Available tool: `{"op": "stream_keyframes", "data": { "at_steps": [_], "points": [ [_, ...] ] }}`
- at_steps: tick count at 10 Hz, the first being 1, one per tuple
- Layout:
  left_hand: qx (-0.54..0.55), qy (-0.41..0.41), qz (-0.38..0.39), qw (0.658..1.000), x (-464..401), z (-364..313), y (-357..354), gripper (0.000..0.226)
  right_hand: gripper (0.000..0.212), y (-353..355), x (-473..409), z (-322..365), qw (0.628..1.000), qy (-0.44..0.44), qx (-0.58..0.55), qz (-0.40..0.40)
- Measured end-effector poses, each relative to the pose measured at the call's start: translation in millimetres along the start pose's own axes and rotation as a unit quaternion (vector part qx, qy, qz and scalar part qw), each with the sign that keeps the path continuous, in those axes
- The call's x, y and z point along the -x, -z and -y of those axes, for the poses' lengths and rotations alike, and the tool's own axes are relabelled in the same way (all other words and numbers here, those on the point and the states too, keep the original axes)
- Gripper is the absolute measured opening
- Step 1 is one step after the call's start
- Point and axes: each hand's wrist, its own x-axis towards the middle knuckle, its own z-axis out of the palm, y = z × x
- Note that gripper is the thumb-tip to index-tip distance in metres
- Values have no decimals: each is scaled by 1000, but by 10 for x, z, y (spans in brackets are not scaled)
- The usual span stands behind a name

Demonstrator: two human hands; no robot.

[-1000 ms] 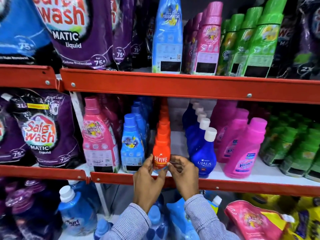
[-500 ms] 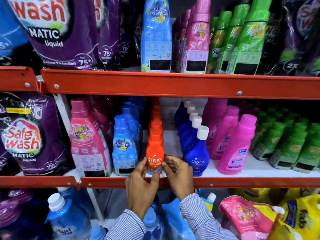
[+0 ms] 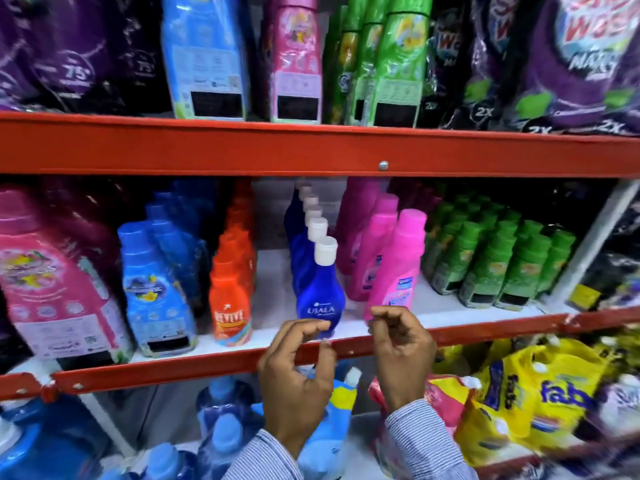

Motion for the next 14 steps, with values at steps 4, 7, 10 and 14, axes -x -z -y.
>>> {"op": "stream_keyframes", "data": {
  "at_steps": [4, 7, 10, 14],
  "points": [
    [-134, 155, 114, 972, -163, -85, -1120, 76, 42, 583, -960, -591, 960, -16, 145, 239],
    [-150, 147, 122, 970, -165, -89, -1192, 70, 31, 653, -1039, -663, 959, 14, 125, 255],
    [-127, 156, 112, 973, -151, -71, -1169, 66, 30, 649, -1023, -682, 962, -7, 90, 258],
    [-159, 113, 91, 977, -162, -60, -1173, 67, 32, 673, -1032, -685, 968, -68, 30, 238]
  ]
}}
